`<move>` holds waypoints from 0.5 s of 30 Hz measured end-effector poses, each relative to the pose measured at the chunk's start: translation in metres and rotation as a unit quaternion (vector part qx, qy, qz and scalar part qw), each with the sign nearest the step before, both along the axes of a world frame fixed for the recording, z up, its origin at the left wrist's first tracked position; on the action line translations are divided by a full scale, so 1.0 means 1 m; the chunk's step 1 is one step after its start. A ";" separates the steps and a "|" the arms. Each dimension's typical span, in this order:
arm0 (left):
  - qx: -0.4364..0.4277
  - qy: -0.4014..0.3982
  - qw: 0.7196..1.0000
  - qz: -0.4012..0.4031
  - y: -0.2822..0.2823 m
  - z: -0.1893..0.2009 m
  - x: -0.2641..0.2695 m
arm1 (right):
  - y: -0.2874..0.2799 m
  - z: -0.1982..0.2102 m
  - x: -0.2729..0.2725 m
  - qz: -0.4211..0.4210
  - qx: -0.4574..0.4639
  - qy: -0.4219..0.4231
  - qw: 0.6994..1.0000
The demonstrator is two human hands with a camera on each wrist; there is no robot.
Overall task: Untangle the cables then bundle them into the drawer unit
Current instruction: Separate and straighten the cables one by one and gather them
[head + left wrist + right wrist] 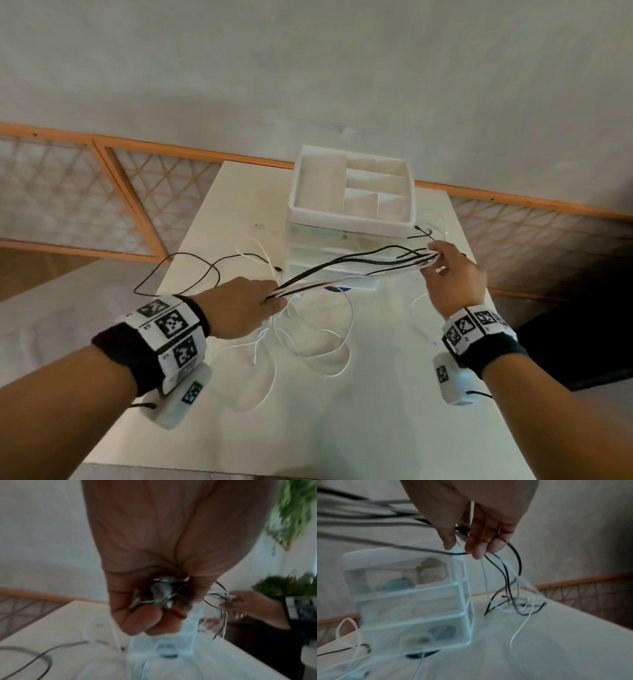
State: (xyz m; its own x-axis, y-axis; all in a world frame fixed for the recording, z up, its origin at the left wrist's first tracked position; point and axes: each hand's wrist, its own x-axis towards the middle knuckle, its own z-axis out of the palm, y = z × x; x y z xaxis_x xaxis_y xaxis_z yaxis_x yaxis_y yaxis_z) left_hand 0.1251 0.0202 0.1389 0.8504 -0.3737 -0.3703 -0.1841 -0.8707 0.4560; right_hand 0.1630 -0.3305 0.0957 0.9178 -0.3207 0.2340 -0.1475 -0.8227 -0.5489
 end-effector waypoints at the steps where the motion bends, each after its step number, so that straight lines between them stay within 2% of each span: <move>1: 0.031 0.000 0.999 0.023 -0.002 -0.014 -0.002 | 0.009 -0.008 -0.004 0.024 0.019 0.008 0.999; 3: 0.034 -0.002 0.993 0.116 -0.002 -0.037 -0.002 | 0.029 -0.032 -0.019 0.052 0.054 0.063 0.995; 4: 0.010 0.014 0.984 0.176 -0.002 -0.045 0.000 | 0.036 -0.047 -0.026 0.052 0.058 0.075 0.994; 6: -0.095 0.076 0.950 0.288 -0.003 -0.051 0.000 | 0.052 -0.074 -0.041 0.076 0.019 0.109 0.991; 8: -0.201 0.126 0.906 0.350 -0.007 -0.045 -0.003 | 0.070 -0.094 -0.054 0.175 -0.041 0.179 0.967; 11: -0.274 0.139 0.885 0.350 -0.014 -0.028 -0.007 | 0.097 -0.112 -0.064 0.274 -0.111 0.252 0.922; 15: -0.319 0.139 0.875 0.338 -0.018 -0.013 -0.008 | 0.119 -0.112 -0.066 0.279 -0.261 0.285 0.879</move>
State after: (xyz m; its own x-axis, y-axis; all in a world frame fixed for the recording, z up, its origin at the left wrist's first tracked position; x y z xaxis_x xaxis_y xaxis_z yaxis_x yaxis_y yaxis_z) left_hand 0.1169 0.0021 0.1261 0.8674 -0.0264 -0.4970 0.4691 -0.2905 0.8340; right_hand 0.0969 -0.2114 -0.0164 0.9144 0.2308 -0.3327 0.2298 -0.9723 -0.0429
